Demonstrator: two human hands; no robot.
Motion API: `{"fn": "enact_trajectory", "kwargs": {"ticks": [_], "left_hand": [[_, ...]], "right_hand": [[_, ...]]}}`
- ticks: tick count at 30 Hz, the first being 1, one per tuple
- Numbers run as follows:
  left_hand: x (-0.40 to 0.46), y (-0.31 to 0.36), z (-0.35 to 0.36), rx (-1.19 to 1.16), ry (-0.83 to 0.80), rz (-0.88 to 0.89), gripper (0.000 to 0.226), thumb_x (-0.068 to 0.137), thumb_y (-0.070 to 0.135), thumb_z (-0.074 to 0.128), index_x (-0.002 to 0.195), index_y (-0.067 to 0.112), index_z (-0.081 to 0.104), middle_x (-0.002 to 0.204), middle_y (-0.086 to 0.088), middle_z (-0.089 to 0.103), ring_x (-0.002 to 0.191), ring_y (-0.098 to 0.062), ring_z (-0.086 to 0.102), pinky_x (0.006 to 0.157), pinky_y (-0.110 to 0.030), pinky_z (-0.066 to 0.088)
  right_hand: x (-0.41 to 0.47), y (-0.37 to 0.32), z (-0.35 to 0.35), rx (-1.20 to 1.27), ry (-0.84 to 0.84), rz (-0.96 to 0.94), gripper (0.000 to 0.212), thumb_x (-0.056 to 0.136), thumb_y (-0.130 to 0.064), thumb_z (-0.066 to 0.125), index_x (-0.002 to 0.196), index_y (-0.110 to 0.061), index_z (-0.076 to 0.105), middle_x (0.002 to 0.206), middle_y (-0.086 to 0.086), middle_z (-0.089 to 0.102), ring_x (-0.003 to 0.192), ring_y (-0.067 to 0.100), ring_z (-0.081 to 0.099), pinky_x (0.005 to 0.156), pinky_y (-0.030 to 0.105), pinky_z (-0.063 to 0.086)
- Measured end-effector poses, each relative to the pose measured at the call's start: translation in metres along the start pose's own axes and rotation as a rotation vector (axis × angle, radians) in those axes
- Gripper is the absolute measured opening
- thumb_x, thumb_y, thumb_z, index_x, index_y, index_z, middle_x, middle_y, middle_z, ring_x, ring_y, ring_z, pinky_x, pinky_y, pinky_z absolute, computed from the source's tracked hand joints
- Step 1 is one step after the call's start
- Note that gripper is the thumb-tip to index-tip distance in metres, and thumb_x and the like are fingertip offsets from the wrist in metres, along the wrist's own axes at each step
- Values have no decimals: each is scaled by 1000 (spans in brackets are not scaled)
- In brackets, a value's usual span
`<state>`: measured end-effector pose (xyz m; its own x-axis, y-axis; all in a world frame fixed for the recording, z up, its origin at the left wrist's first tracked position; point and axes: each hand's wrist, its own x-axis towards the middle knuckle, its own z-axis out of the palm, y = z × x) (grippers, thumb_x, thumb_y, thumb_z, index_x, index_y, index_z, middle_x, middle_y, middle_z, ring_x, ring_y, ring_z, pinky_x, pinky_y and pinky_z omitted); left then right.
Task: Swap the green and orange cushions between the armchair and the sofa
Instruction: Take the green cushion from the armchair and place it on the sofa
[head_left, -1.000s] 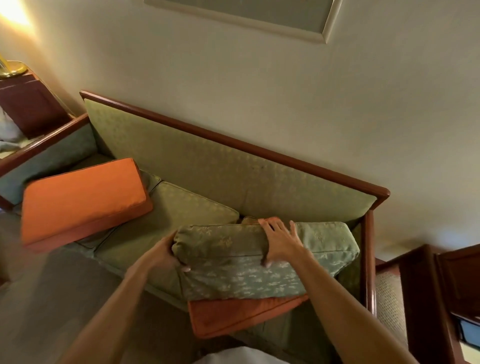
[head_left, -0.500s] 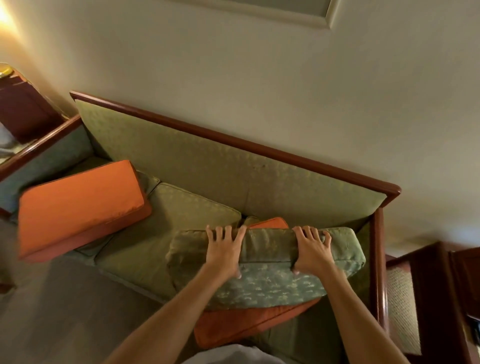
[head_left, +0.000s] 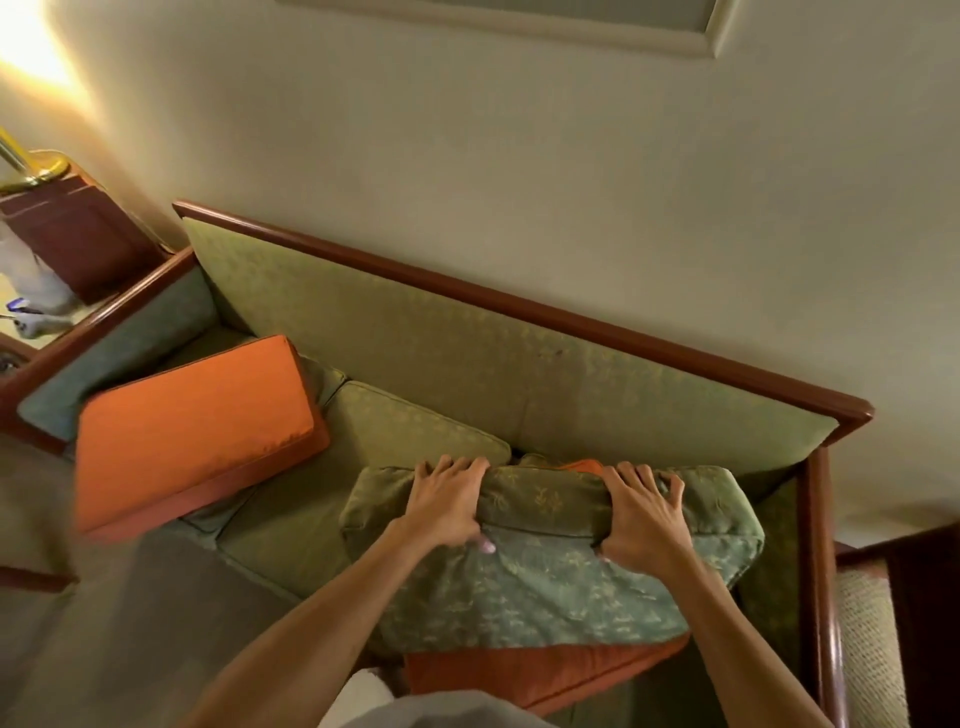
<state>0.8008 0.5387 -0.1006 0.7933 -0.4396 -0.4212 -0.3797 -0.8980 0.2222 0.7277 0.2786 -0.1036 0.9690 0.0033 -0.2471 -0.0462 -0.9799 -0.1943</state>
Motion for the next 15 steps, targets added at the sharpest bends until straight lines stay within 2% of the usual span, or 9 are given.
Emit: {"fn": "enact_trajectory", "kwargs": {"ticks": [4, 8, 15], "left_hand": [[8, -40, -31, 12, 10, 66, 109, 58, 63, 86, 145, 20, 36, 142, 3, 50, 132, -24, 41, 110, -50, 25], [27, -107, -79, 29, 75, 149, 107, 55, 68, 83, 142, 24, 38, 135, 7, 51, 126, -22, 41, 110, -49, 28], [113, -234, -177, 93, 210, 329, 99, 56, 67, 82, 138, 31, 40, 134, 12, 48, 121, -18, 39, 110, -41, 26]], "right_hand": [[30, -24, -13, -14, -1, -6, 84, 51, -49, 71, 129, -29, 45, 121, -10, 43, 120, 17, 36, 106, 46, 15], [69, -77, -30, -4, 61, 22, 76, 51, -48, 70, 120, -26, 48, 116, -7, 44, 117, 20, 39, 107, 45, 14], [187, -173, -61, 63, 123, 111, 84, 54, -58, 79, 124, -29, 44, 116, -10, 41, 114, 16, 38, 104, 44, 16]]}}
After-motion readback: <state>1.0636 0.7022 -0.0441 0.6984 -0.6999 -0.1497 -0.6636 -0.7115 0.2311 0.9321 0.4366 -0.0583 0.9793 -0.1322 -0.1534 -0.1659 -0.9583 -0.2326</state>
